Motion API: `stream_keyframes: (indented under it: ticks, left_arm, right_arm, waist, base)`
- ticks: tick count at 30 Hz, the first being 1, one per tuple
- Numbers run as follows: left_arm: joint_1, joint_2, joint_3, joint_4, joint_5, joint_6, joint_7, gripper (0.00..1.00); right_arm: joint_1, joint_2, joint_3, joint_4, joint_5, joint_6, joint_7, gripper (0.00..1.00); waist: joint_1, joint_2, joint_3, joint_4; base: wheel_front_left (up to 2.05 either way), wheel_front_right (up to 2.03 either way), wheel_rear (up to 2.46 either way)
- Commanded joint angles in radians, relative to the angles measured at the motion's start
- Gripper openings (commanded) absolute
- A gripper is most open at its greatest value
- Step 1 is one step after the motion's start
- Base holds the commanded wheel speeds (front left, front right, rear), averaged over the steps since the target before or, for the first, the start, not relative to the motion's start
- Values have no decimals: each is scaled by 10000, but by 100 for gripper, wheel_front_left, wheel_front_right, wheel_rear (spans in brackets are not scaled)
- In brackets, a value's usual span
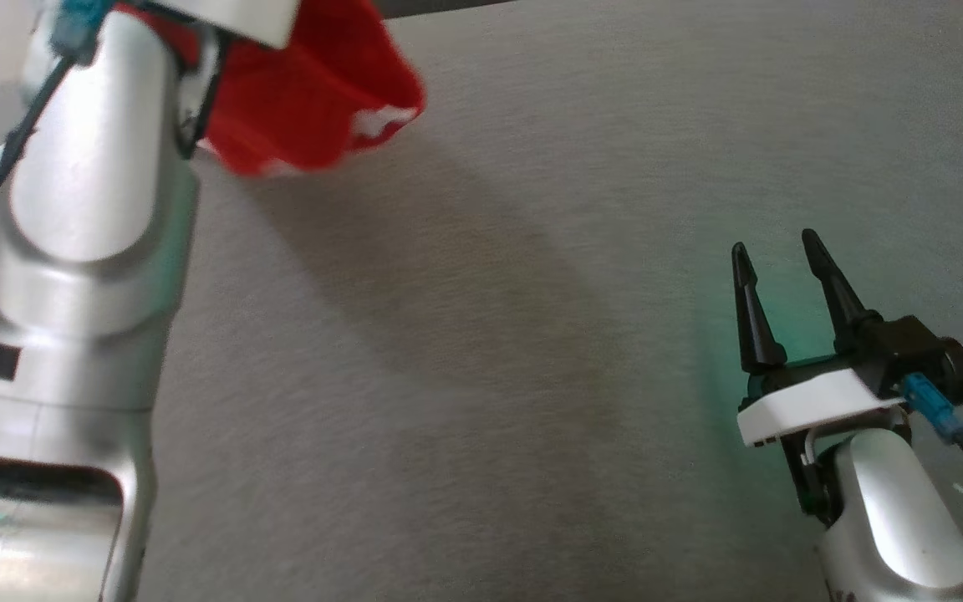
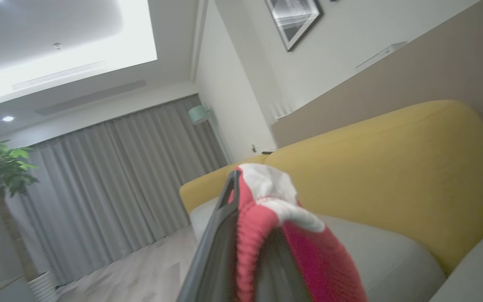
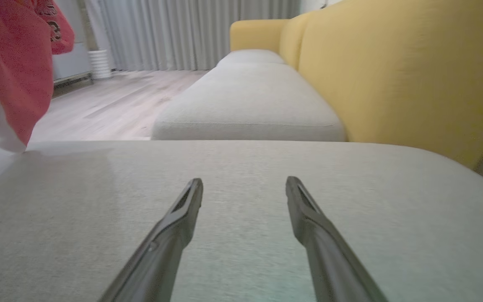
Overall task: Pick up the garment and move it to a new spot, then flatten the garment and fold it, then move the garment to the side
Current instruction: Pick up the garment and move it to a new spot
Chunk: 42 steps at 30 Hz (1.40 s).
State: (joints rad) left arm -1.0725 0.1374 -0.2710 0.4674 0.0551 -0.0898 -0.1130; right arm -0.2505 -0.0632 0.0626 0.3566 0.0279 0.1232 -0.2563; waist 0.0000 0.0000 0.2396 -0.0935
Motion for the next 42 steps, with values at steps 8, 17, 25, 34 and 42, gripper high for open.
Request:
stream_keyframes:
  ticks: [8, 17, 25, 34, 42]
  left_arm:
    - [-895, -254, -169, -111, -566, -211, 453, 0]
    - [1538, -364, -353, 1992, -1440, -259, -208, 5]
    - [4420, -648, -97, 3437, -1917, 787, -1464, 100]
    - [8551, -862, 341, -694, -2519, 1407, -1485, 100]
    - [11547, -869, 502, -4002, -2422, 2422, -1486, 100]
  right_arm:
    - [10, 125, 369, -334, 775, 75, -55, 100]
    - [-12, 128, 980, -324, 1476, 75, -55, 100]
    - [220, 128, 1071, -95, 1428, 75, -55, 100]
    - [1061, 129, 744, -70, 983, 75, -55, 100]
    - [2431, 129, 679, -778, 1084, 75, -55, 100]
  waist:
    - [0, 0, -473, -2579]
    - [0, 0, 83, -2961]
    - [0, 0, -69, -2192]
    - [0, 0, -1287, -706]
    - [0, 0, -2568, 118]
  base:
    - [0, 0, 0]
    - [0, 0, 0]
    - [0, 0, 0]
    - [0, 0, 0]
    - [0, 0, 0]
